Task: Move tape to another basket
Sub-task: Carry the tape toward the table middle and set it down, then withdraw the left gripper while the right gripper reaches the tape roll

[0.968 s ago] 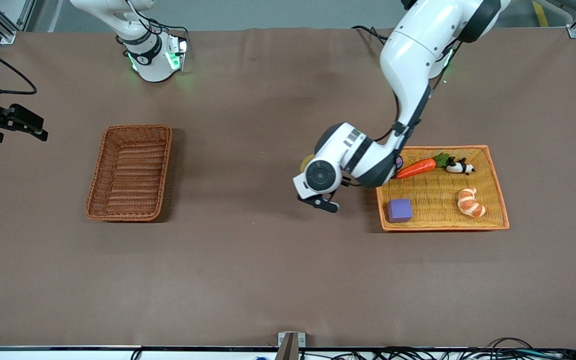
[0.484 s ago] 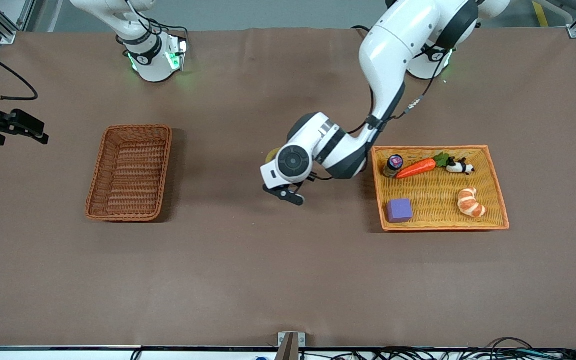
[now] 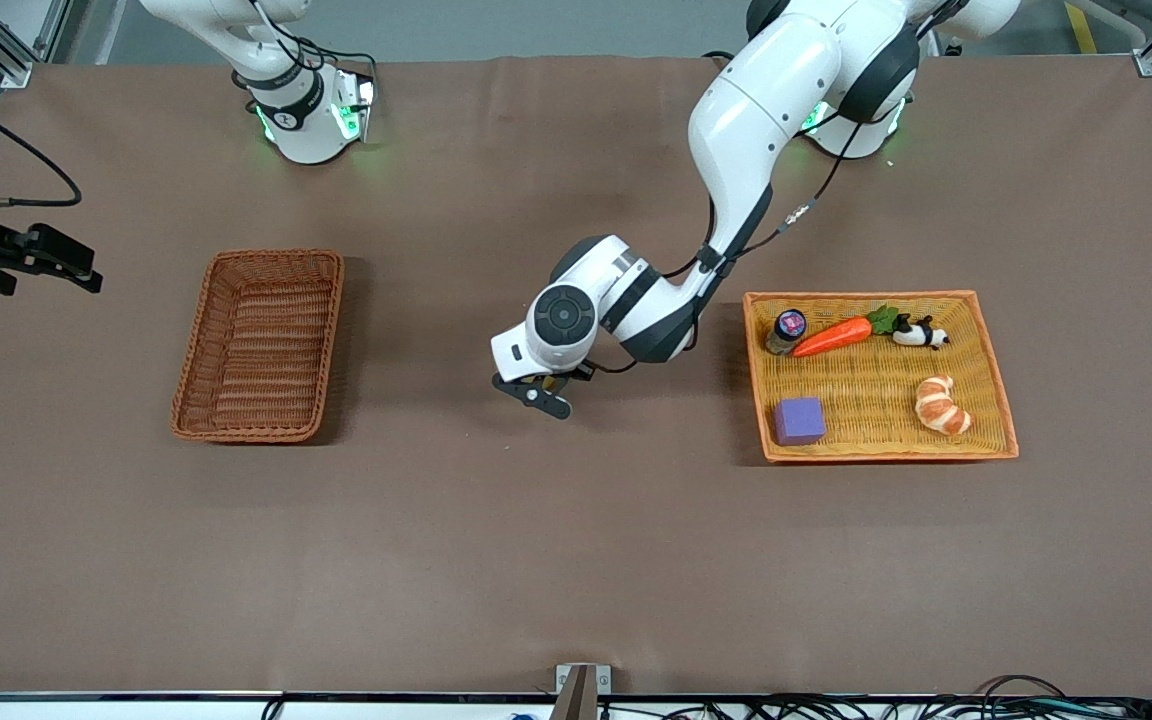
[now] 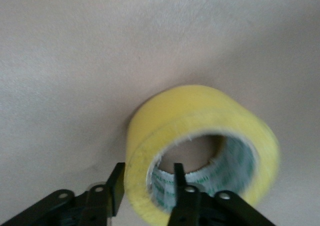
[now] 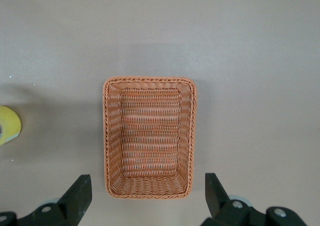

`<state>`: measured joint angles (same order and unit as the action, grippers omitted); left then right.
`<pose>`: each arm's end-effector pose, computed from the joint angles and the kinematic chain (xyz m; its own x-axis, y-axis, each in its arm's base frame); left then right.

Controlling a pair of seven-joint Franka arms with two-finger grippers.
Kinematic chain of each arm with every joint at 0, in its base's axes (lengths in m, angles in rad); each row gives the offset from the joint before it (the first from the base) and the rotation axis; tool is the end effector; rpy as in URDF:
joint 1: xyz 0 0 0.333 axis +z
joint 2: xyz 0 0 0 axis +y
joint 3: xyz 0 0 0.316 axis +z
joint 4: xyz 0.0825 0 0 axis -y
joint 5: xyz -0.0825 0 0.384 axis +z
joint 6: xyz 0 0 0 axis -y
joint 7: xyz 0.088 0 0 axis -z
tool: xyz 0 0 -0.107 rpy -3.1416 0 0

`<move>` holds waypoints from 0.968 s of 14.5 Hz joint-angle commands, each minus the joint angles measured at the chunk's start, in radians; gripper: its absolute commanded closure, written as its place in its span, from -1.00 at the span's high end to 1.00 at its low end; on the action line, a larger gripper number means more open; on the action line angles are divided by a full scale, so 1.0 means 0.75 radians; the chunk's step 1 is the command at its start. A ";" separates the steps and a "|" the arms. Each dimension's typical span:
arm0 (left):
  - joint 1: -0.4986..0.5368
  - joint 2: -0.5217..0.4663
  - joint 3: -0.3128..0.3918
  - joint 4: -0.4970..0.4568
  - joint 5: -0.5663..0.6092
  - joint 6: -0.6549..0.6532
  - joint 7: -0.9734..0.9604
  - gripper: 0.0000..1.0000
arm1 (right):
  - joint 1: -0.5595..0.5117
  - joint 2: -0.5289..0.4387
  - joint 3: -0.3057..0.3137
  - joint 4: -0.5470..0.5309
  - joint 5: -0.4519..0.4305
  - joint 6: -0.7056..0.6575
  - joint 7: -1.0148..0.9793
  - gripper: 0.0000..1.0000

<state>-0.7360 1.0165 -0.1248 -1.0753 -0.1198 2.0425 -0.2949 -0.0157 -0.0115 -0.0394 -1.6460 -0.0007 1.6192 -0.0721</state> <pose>0.5203 -0.5673 0.2029 0.8891 -0.4437 -0.1123 -0.4203 -0.8886 0.1837 0.5528 -0.0307 0.5995 0.9997 0.0170 -0.0153 0.0170 -0.9999 -0.0009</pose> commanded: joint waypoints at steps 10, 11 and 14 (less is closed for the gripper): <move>0.296 -0.727 0.029 -0.404 0.113 -0.384 -0.086 1.00 | 0.025 0.089 0.359 -0.274 0.087 0.282 0.151 1.00; 0.339 -0.813 0.029 -0.490 0.121 -0.345 -0.077 1.00 | 0.031 0.105 0.414 -0.323 0.087 0.366 0.247 1.00; 0.447 -1.026 0.027 -0.658 0.164 -0.308 -0.077 1.00 | 0.056 0.185 0.533 -0.393 0.083 0.534 0.462 1.00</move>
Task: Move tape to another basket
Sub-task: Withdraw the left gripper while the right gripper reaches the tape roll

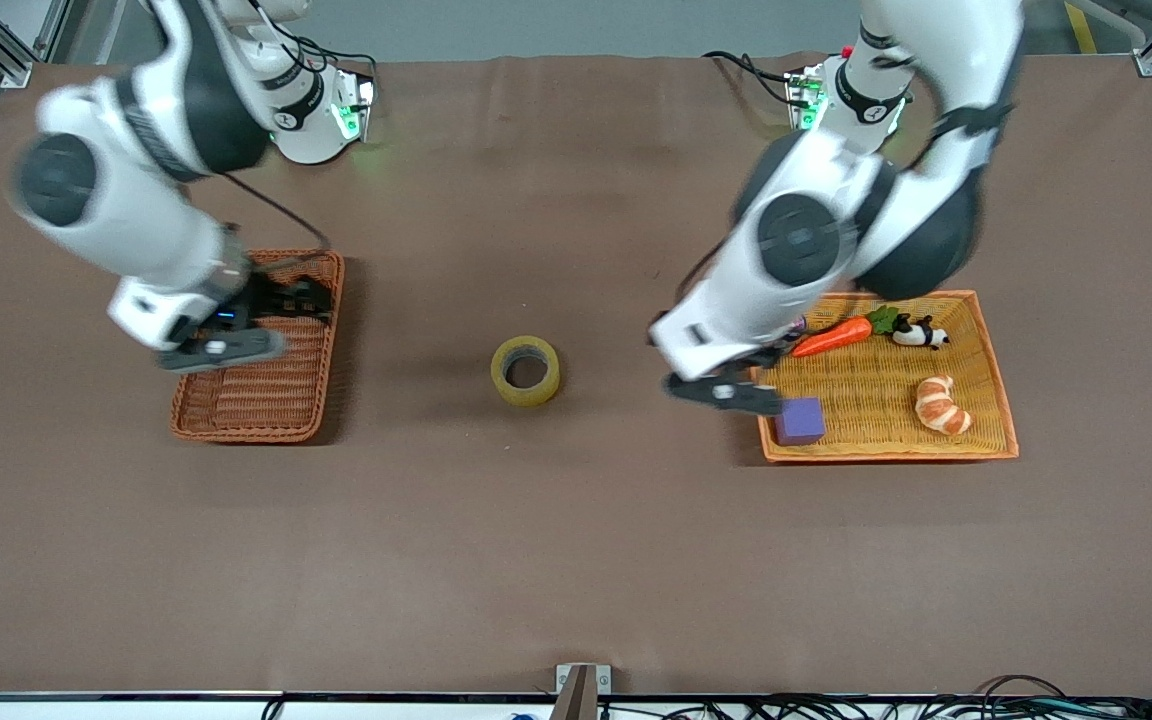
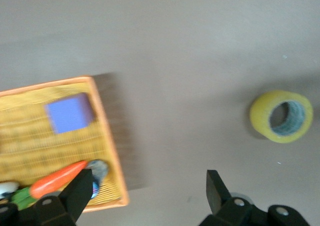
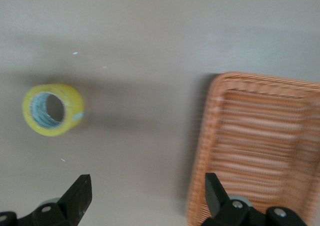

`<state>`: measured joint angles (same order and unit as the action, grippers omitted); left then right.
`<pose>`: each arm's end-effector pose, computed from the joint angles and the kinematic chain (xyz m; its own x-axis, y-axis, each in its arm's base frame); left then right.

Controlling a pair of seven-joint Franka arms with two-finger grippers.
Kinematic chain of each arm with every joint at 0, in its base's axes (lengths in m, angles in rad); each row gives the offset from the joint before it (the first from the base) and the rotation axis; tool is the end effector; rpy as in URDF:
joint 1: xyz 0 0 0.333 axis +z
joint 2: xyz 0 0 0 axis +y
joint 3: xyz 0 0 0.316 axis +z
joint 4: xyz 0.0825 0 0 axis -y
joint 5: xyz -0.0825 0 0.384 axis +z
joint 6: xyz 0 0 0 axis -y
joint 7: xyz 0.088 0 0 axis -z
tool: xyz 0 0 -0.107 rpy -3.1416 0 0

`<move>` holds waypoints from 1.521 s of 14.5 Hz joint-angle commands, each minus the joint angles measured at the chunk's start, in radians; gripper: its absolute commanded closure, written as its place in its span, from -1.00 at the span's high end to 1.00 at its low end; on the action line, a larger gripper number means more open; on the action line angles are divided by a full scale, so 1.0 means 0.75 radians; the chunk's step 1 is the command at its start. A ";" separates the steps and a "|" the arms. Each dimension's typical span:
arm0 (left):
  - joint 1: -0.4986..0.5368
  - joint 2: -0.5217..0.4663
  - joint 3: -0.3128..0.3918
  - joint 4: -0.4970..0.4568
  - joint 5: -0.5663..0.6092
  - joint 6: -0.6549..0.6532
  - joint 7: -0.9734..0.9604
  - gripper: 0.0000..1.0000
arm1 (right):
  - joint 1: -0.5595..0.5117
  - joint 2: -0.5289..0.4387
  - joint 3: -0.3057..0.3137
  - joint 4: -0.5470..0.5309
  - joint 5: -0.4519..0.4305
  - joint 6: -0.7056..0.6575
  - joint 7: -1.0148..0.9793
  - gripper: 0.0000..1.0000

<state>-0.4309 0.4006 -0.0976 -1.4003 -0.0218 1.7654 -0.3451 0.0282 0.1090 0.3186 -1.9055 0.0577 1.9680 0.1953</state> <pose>0.5879 -0.3332 0.4756 0.9838 -0.1718 -0.0520 -0.1696 -0.9845 0.0442 0.5468 0.1966 0.4402 0.9900 0.1287 -0.0583 0.1241 -0.9893 -0.0763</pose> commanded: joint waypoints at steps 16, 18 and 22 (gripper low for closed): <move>0.548 -0.503 -0.017 -0.417 0.039 0.072 0.127 1.00 | 0.337 0.634 0.076 0.027 -0.208 0.650 0.711 1.00; 0.554 -0.503 -0.013 -0.456 0.039 0.123 0.123 1.00 | 0.341 0.667 0.076 0.025 -0.234 0.673 0.711 1.00; 0.609 -0.499 -0.017 -0.473 0.039 0.152 0.129 0.99 | 0.335 0.697 0.076 0.027 -0.302 0.671 0.707 0.68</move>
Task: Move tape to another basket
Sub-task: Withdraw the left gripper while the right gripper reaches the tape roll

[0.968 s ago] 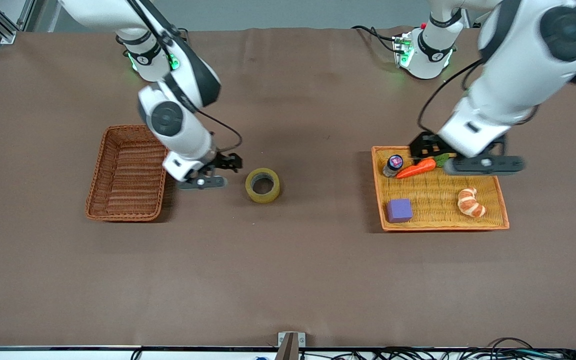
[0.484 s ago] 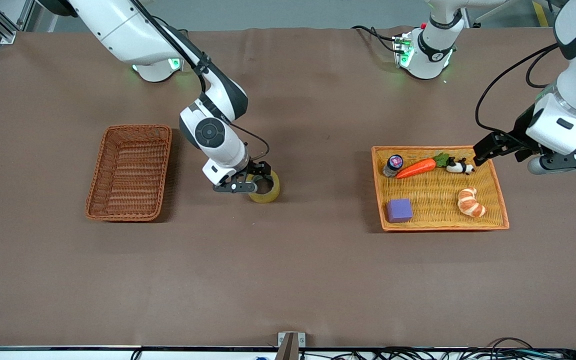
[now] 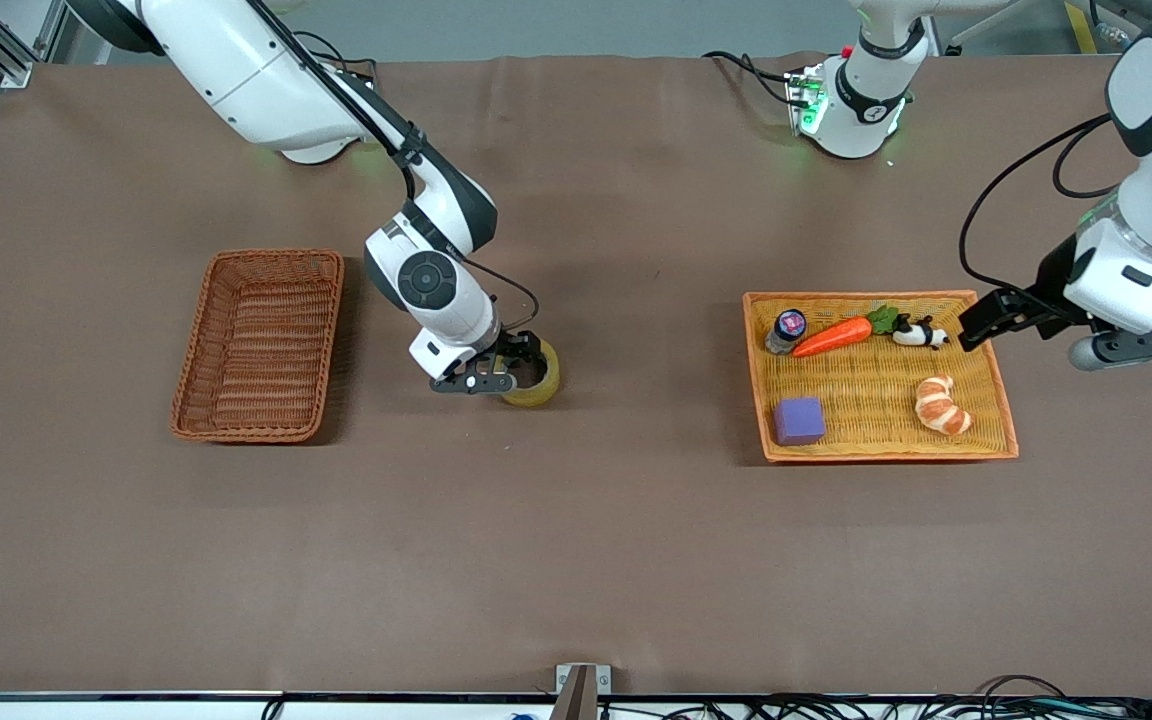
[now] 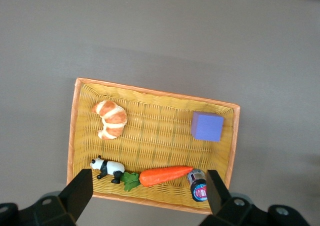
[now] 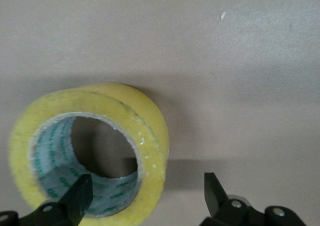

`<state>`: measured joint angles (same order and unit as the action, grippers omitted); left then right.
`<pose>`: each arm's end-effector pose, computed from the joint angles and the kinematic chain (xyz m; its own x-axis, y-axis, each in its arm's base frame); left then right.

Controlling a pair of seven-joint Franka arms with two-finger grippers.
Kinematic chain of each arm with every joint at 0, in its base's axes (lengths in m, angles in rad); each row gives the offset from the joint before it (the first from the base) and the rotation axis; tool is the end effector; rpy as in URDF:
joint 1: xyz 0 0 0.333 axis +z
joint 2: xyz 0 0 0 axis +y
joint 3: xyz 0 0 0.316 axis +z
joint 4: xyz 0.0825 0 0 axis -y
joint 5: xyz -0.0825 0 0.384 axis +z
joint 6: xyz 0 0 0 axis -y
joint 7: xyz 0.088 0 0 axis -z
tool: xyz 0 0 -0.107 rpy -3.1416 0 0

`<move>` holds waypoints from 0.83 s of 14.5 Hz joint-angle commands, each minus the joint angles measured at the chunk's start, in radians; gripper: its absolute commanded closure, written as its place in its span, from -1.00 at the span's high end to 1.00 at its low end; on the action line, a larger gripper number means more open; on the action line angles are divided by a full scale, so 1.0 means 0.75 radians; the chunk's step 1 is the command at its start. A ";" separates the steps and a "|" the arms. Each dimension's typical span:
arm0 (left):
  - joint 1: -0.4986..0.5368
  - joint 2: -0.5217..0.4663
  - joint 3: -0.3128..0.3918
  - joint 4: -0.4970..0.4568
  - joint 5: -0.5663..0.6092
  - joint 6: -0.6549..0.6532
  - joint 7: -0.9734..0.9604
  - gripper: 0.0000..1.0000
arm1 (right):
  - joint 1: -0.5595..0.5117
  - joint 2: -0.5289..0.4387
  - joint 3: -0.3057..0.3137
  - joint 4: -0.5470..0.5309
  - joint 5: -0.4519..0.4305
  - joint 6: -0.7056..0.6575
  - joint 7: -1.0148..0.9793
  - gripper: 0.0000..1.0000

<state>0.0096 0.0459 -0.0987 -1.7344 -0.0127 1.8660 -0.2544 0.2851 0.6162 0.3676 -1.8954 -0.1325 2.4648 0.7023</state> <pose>0.5841 -0.0521 0.5468 0.9825 0.1689 0.0788 0.1664 -0.9853 0.0380 0.5076 0.3754 0.1939 0.9968 -0.0037 -0.0794 -0.0115 -0.9951 -0.0984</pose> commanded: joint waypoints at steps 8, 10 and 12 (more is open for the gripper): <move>-0.009 -0.008 -0.022 0.001 0.023 -0.005 -0.078 1.00 | -0.004 0.050 0.015 0.095 -0.046 -0.059 0.199 -1.00; -0.013 0.002 -0.036 0.036 0.023 -0.007 -0.159 1.00 | -0.016 0.040 0.015 0.136 -0.046 -0.134 0.199 -1.00; -0.007 -0.012 -0.056 0.036 0.029 -0.044 -0.127 1.00 | -0.065 -0.023 0.019 0.175 -0.046 -0.318 0.172 -1.00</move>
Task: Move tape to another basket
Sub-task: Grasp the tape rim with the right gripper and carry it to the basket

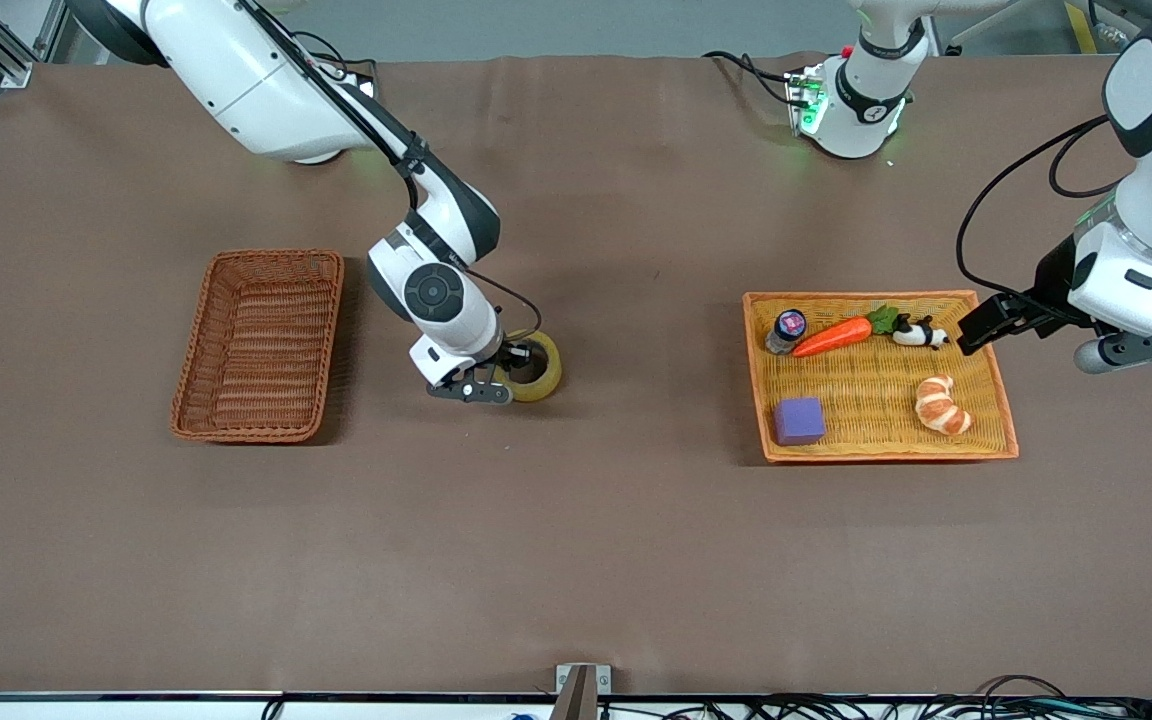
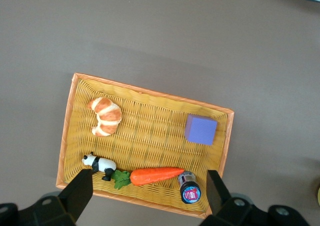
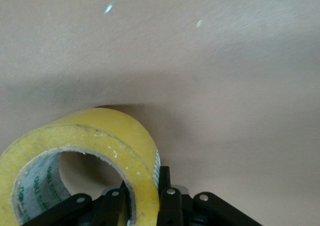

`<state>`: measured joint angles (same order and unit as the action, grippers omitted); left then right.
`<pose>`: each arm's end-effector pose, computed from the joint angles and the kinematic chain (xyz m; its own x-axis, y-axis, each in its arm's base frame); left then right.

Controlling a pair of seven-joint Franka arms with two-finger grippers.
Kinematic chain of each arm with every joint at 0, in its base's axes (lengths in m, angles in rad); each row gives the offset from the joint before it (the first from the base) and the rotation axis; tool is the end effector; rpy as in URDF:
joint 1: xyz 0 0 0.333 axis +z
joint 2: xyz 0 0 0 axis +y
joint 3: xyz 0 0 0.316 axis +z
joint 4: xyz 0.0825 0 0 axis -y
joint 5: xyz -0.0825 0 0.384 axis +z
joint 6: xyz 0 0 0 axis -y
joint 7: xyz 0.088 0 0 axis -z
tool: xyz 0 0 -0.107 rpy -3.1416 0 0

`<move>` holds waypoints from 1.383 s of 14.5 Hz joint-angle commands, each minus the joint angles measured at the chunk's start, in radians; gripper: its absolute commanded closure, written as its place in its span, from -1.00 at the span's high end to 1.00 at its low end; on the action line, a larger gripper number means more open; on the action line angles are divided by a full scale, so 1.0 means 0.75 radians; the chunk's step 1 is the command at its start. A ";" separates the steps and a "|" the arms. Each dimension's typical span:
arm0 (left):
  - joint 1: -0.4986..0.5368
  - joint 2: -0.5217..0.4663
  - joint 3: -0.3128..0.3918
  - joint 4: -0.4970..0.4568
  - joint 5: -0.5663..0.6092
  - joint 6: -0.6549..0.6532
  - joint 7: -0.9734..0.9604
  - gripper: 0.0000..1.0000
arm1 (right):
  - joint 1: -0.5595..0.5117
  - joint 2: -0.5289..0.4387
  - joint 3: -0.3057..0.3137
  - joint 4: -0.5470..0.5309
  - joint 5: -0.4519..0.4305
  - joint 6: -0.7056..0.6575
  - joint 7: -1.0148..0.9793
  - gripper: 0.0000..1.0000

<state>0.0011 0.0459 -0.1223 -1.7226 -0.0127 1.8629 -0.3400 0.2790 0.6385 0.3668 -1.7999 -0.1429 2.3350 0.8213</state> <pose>0.5830 -0.0707 0.5523 0.9716 0.2217 0.0831 0.2182 -0.9747 0.0486 0.5279 0.3749 0.2061 0.9840 -0.1294 -0.1224 -0.1354 -0.9899 -0.0420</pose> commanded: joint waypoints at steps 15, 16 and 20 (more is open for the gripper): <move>-0.095 -0.114 0.108 -0.002 0.009 -0.115 0.306 1.00 | -0.278 -0.727 -0.620 -0.713 0.037 -0.089 -1.373 -0.99; -0.104 -0.110 0.106 -0.002 0.009 -0.121 0.314 1.00 | -0.278 -0.717 -0.632 -0.733 0.037 -0.056 -1.373 -0.98; -0.093 -0.088 0.106 0.006 -0.038 -0.124 0.327 1.00 | -0.284 -0.618 -0.644 -0.811 0.037 0.150 -1.373 -0.91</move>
<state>-0.0726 -0.0215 -0.0476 -1.7186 -0.0165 1.7807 -0.1165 0.0650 0.1599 -0.1067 -2.3706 -0.1339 2.3796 -0.2014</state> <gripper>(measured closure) 0.000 0.784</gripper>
